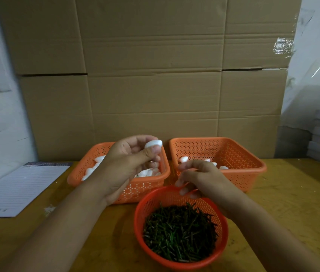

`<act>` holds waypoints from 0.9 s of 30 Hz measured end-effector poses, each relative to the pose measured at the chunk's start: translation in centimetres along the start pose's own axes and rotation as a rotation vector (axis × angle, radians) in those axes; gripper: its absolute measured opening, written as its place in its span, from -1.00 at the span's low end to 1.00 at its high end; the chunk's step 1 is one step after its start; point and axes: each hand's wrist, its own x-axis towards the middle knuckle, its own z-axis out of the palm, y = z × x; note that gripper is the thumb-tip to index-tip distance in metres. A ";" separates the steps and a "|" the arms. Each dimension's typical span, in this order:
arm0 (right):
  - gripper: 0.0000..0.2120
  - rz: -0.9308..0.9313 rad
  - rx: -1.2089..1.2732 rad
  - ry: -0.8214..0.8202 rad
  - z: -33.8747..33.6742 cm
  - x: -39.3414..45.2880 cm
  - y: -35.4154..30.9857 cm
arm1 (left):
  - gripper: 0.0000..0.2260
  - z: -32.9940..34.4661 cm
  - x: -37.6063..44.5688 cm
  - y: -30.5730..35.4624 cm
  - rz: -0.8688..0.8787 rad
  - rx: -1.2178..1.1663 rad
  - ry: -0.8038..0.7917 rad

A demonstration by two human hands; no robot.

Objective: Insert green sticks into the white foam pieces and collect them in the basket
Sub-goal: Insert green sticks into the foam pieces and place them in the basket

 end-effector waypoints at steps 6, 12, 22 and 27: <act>-0.80 -0.160 -0.694 -0.234 0.8 -0.1 1.0 | -0.66 0.1 0.0 0.1 -0.077 -0.030 -0.008; -0.70 -0.225 -0.979 -0.387 1.5 -0.5 1.4 | -0.70 0.0 -0.1 0.0 -0.094 0.003 -0.024; -0.86 -0.274 -0.906 -0.269 1.1 -0.4 1.0 | -0.79 -0.3 0.1 0.0 -0.109 -0.117 -0.058; -0.91 -0.287 -0.745 -0.187 1.0 -0.3 0.9 | -0.78 -0.3 0.1 0.1 -0.116 -0.097 -0.063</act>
